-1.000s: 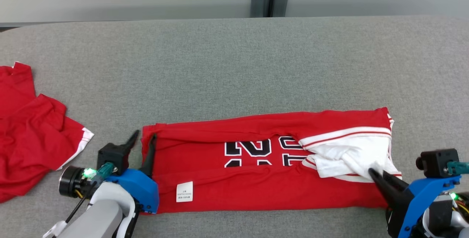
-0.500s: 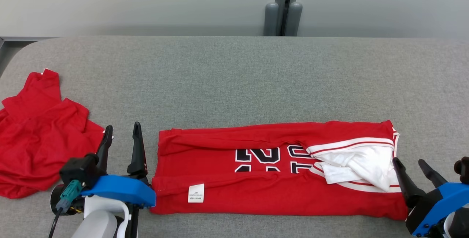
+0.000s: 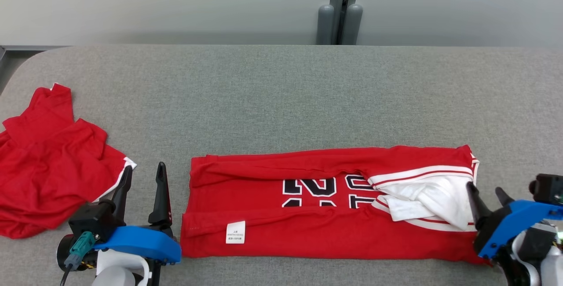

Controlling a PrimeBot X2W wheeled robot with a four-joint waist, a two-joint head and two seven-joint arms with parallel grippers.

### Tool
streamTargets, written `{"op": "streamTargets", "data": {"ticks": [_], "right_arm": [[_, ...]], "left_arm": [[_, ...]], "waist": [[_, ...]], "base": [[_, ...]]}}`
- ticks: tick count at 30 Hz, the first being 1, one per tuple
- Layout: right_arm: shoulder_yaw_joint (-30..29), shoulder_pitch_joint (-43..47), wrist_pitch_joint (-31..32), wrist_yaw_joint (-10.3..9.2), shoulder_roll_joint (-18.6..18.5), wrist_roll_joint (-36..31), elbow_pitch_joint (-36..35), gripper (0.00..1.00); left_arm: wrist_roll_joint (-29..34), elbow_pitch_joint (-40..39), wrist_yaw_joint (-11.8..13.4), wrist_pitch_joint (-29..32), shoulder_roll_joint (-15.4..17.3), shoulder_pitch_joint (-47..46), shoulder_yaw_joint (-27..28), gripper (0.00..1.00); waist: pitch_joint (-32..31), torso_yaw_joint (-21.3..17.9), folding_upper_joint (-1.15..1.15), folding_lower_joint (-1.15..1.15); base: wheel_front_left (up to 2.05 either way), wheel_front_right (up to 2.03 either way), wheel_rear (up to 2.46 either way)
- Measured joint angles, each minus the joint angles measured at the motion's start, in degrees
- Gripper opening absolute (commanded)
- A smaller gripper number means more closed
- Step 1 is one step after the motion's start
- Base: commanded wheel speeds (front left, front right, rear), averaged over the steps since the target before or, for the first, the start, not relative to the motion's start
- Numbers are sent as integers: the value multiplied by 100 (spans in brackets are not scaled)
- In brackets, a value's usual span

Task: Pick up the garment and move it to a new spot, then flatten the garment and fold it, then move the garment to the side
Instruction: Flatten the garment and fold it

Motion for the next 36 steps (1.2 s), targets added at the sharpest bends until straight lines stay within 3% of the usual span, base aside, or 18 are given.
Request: {"op": "streamTargets", "data": {"ticks": [12,20,21,22,23,24,30,36], "right_arm": [[-75,-661,-435,0,3,-482,1591,100],[123,-884,-450,-11,-25,-539,2148,100],[199,-903,-449,-16,-44,-535,2179,88],[270,-929,-448,-25,-57,-517,2206,50],[330,-964,-446,-33,-65,-475,2245,22],[416,-989,-445,-43,-78,-437,2271,0],[660,-1030,-557,3,-151,-326,2274,0],[138,-833,-749,8,-390,-335,1872,0]], "left_arm": [[401,-14,-216,0,-155,-168,259,100],[486,-2,-285,0,-181,-191,318,100],[486,20,-287,0,-182,-191,324,100],[483,32,-288,0,-189,-192,333,100],[480,56,-290,0,-196,-194,336,100],[478,85,-300,0,-204,-195,334,100],[455,164,-339,0,-213,-227,337,100],[455,203,-355,0,-204,-237,396,100]], "waist": [[83,122,0,0],[122,136,-1,-1],[131,124,-1,-1],[142,110,-1,-1],[154,98,-1,-1],[162,89,-1,-1],[198,59,0,0],[171,40,2,1]], "base": [[0,0,0],[0,0,0],[0,0,0],[0,0,0],[0,0,0],[0,0,0],[0,0,0],[0,0,0]]}}
